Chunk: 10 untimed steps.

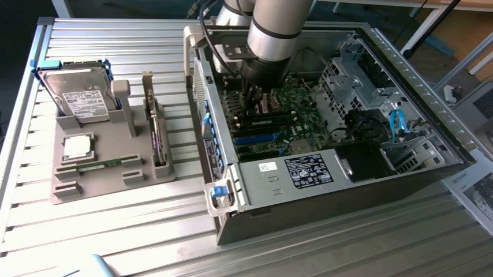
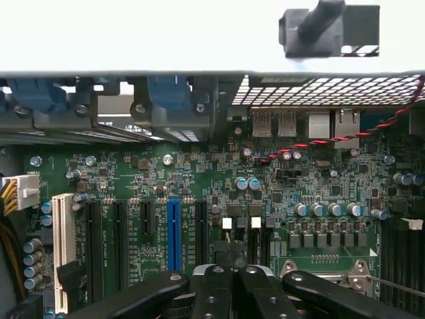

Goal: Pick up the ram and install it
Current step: 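Press down the ram until it locks into place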

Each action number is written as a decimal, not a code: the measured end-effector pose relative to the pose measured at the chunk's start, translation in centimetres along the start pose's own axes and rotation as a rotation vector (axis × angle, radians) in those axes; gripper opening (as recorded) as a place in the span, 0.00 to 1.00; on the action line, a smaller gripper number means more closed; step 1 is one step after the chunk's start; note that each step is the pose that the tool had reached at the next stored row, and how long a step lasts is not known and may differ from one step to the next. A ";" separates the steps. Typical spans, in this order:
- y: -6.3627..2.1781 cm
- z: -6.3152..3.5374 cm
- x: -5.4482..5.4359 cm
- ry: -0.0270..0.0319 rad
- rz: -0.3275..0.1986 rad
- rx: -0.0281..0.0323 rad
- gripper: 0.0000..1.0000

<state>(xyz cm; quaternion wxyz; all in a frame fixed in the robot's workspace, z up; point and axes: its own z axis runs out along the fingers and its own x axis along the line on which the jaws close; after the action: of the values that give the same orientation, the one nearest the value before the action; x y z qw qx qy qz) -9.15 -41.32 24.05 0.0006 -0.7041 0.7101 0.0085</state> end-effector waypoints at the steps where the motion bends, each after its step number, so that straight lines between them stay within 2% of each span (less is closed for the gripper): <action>1: 0.00 0.05 0.0 0.0000 0.000 0.0000 0.10; 10: 0.00 0.28 0.0 -0.0002 0.000 0.0001 0.10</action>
<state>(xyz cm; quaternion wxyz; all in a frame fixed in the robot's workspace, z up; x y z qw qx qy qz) -9.15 -41.32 23.77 0.0007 -0.7041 0.7101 0.0086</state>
